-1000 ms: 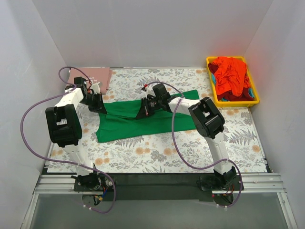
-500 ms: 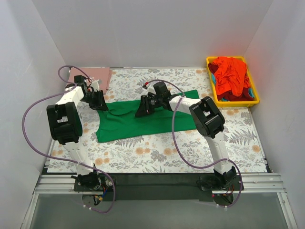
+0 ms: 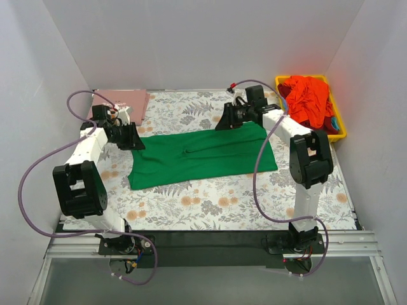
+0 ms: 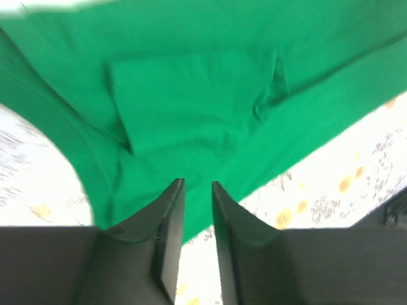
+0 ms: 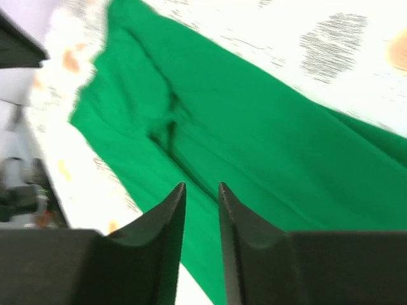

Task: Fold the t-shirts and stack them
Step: Fold the tshirt

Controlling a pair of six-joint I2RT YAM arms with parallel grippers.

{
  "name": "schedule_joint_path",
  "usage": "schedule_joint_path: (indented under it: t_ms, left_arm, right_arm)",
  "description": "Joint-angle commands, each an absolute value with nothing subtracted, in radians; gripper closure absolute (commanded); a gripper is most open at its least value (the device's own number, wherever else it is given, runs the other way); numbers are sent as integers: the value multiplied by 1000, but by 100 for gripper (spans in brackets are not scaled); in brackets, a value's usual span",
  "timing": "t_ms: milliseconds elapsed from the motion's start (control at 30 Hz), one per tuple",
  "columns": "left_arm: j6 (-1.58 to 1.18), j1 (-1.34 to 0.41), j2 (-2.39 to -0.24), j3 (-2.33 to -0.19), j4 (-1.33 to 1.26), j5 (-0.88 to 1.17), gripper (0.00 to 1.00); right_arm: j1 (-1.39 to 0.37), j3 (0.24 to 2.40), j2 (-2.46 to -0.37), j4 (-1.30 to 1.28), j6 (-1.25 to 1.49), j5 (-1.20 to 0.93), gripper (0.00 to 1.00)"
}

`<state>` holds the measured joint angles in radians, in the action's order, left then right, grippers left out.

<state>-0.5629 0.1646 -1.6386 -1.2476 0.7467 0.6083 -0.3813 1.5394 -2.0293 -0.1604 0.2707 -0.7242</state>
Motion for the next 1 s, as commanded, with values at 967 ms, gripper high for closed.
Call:
schedule_joint_path:
  t_ms: [967]
  left_arm:
    - [-531,-186,-2216,-1758,687,178,100]
  right_arm:
    - [-580,1022,-1800,-592,-344,-708,99]
